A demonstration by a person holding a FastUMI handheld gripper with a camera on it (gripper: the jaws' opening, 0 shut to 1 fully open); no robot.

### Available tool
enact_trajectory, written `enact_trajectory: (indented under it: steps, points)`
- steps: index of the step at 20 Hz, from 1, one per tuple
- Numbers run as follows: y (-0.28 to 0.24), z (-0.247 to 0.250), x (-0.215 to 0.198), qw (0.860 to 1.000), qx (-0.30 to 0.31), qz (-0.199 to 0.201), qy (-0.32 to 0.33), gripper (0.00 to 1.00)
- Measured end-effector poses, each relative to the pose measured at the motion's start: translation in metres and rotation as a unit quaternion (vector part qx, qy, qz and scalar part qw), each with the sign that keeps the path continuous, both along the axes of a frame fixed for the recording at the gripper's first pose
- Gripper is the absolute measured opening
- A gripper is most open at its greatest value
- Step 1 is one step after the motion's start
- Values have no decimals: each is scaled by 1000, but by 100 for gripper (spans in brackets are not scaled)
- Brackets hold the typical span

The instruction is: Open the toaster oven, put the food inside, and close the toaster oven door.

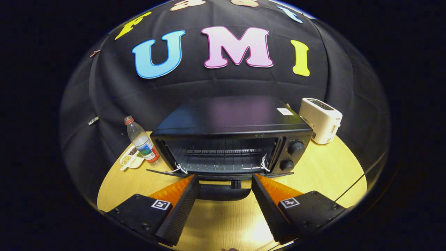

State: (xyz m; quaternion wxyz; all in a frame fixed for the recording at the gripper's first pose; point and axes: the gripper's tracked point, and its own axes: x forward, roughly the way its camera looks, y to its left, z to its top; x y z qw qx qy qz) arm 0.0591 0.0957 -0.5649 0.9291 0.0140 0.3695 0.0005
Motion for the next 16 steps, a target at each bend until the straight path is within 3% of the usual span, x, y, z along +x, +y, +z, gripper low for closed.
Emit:
enact_trajectory:
  steps: [7,12,16]
  points:
    - [-2,-43,-51,995,0,21,101,98]
    - [11,13,-21,998,15,53,24,98]
    - [9,55,32,998,30,26,-57,98]
